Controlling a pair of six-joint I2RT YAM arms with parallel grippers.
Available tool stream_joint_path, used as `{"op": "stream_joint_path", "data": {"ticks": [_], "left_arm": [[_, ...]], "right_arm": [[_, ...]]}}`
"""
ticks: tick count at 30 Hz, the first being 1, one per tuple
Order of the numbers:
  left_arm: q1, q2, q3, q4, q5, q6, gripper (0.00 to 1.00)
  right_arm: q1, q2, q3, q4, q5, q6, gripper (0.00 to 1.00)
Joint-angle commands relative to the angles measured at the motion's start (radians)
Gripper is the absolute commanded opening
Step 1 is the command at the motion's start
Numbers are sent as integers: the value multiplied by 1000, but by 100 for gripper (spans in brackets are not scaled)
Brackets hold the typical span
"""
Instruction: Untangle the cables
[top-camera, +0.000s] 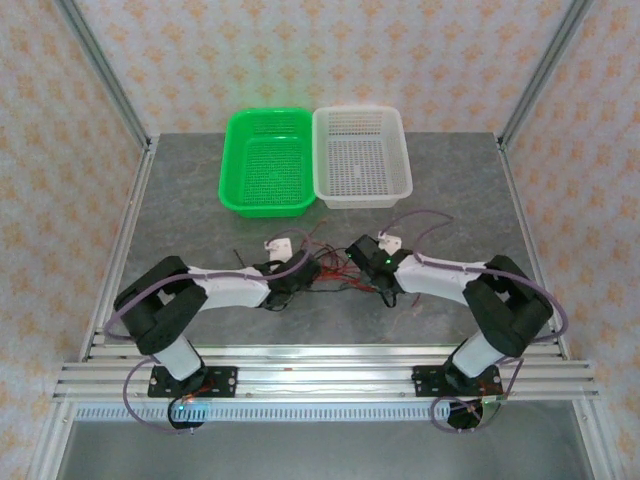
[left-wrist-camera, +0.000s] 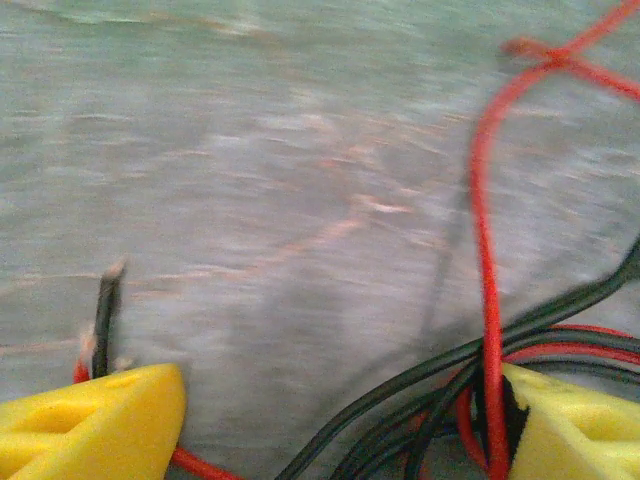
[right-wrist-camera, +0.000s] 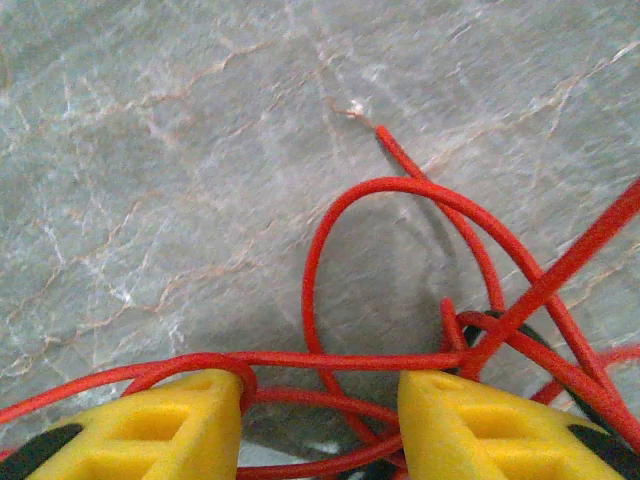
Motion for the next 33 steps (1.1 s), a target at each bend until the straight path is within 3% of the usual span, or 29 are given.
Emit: {"op": "stream_joint_path", "data": {"ticks": [1, 17, 24, 27, 33], "left_arm": [[42, -41, -54, -169, -99, -33, 80], [72, -306, -16, -205, -96, 43, 86], [72, -375, 78, -271, -113, 81, 87], [72, -423, 86, -267, -98, 109, 99], [72, -509, 109, -290, -95, 137, 99]], "right_arm": [[-45, -24, -28, -89, 75, -28, 44], [-172, -78, 7, -100, 97, -145, 44], [-172, -164, 75, -153, 55, -180, 44], [-168, -232, 95, -171, -12, -196, 44], [-76, -302, 170, -232, -96, -194, 42]]}}
